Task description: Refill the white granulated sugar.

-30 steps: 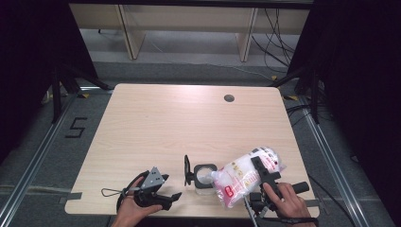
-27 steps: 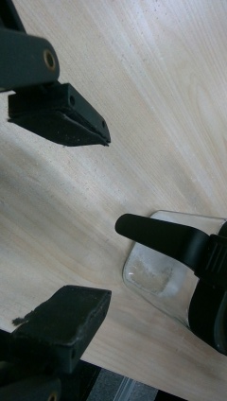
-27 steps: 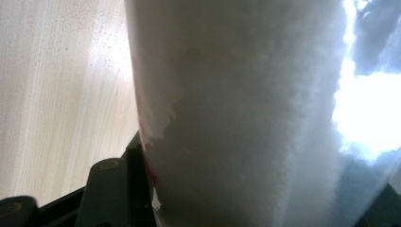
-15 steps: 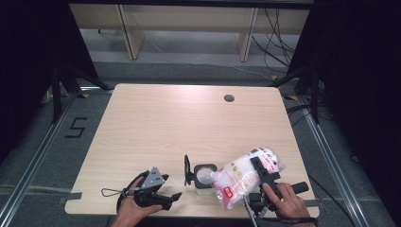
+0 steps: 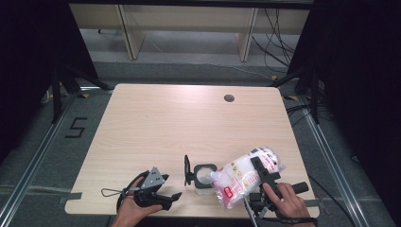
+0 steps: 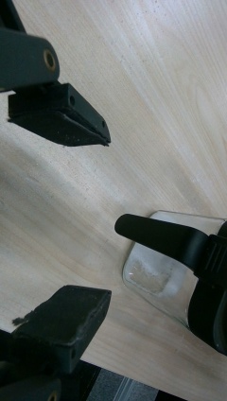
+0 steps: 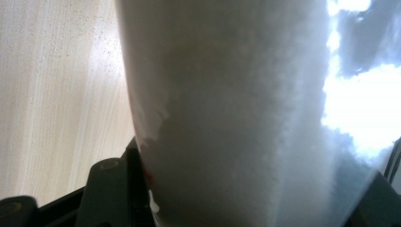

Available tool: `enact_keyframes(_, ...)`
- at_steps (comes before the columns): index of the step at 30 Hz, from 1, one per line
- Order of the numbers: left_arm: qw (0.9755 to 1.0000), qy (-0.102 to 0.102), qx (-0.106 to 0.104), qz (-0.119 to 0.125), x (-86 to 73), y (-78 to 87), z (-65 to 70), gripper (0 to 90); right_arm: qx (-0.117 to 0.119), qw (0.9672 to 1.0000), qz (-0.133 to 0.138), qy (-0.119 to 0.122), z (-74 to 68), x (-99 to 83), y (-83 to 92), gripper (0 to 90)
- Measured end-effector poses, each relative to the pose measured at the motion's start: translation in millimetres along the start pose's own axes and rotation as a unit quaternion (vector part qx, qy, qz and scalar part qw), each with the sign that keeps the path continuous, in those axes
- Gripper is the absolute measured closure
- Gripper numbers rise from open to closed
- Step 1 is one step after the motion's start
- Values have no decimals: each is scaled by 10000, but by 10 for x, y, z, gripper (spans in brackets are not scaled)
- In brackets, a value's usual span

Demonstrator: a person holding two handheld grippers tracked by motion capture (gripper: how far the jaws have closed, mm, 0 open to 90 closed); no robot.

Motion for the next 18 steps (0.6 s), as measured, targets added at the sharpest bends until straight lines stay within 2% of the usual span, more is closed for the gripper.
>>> enact_keyframes(2,10000,-76,7,-17,2,1,-8,210,-15,10000,20,51,4,1,-3,412)
enact_keyframes(4,10000,-58,15,-25,0,-1,-5,210,1,10000,-8,15,-3,1,-1,412)
enact_keyframes(5,9999,-157,8,-70,2,7,-17,210,1,10000,-8,15,-3,1,-1,412)
enact_keyframes(6,10000,-28,-6,4,1,-2,-2,210,-3,10000,-17,-7,-3,0,1,412)
enact_keyframes(7,10000,-28,-6,4,1,-2,-2,210,-3,10000,-17,-7,-3,0,1,412)
enact_keyframes(8,9999,-124,-13,2,5,0,-13,210,-23,10000,-18,-8,-2,0,0,412)
enact_keyframes(11,9999,-135,-13,3,5,0,-14,210,-26,10000,-12,-59,-8,1,0,412)
enact_keyframes(12,9999,-167,-3,-25,5,3,-18,210,-92,9995,115,-263,-42,7,-20,412)
enact_keyframes(13,9999,-167,-3,-25,5,3,-18,210,-92,9995,115,-263,-42,7,-20,412)
enact_keyframes(14,10000,-36,16,-24,0,0,-4,210,-177,9994,200,-218,-39,5,-32,412)
enact_keyframes(17,10000,-21,12,-15,0,0,-2,210,-168,9994,174,-261,-46,4,-30,412)
enact_keyframes(18,10000,-81,-2,-13,3,1,-8,211,-41,9998,35,-212,-34,12,-7,412)
Point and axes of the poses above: each handheld gripper's, and its own axes: y roughly backward along the jaws, x roughly out of its top, z roughly to its right, the point moved 2 cm from there along -y, roughly forward along the jaws, and after that the axes turned 3 degrees about z, right-handed, at the moved point
